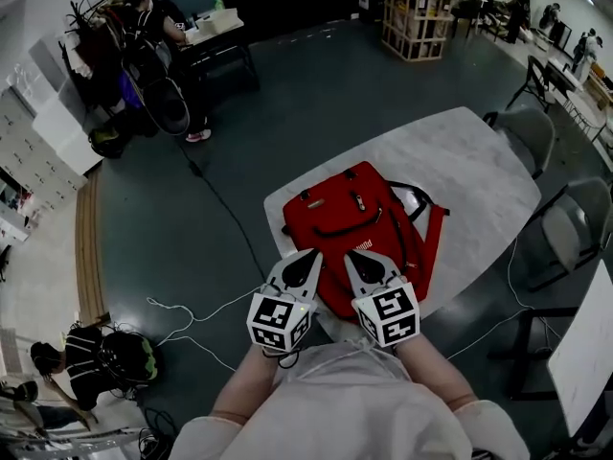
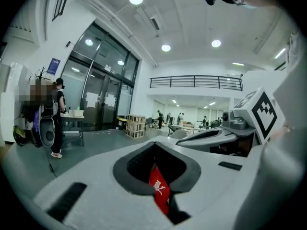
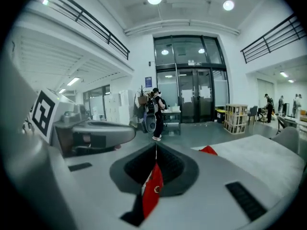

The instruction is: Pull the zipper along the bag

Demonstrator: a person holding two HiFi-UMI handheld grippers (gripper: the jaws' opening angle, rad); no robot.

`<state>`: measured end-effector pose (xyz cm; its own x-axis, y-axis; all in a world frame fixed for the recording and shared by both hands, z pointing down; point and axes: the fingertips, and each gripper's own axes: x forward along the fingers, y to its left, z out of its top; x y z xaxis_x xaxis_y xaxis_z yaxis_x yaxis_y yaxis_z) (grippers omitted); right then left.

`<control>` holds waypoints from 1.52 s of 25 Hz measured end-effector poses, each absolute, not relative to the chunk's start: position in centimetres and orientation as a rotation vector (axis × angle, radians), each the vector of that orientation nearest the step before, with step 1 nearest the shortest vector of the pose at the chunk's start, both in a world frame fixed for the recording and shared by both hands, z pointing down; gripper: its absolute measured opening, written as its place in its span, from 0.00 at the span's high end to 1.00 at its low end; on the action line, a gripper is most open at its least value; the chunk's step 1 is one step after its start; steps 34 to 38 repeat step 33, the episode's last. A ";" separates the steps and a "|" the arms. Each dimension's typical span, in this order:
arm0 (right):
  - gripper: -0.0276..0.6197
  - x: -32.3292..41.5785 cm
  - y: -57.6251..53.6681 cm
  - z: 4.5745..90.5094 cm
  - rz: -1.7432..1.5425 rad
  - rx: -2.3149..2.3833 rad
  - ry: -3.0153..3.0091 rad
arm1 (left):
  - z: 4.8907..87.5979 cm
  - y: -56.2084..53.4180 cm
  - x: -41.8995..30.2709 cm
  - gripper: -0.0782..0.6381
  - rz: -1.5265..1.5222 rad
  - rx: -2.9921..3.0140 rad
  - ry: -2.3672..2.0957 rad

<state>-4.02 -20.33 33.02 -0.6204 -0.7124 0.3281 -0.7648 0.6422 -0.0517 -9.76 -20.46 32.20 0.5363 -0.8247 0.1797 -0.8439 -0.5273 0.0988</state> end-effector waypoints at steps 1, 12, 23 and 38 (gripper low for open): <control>0.91 -4.0 -20.3 32.6 0.256 1.199 -2.602 | 31.9 -20.5 -9.8 0.86 0.160 2.609 -1.437; 0.92 -4.1 -20.2 31.6 0.250 1.194 -2.662 | 30.7 -20.9 -9.7 0.86 0.171 2.641 -1.475; 0.92 -4.1 -20.3 31.6 0.204 1.193 -2.709 | 31.4 -21.0 -9.4 0.86 0.151 2.617 -1.458; 0.92 -4.3 -20.5 31.3 0.205 1.172 -2.722 | 30.7 -21.3 -9.4 0.86 0.128 2.624 -1.469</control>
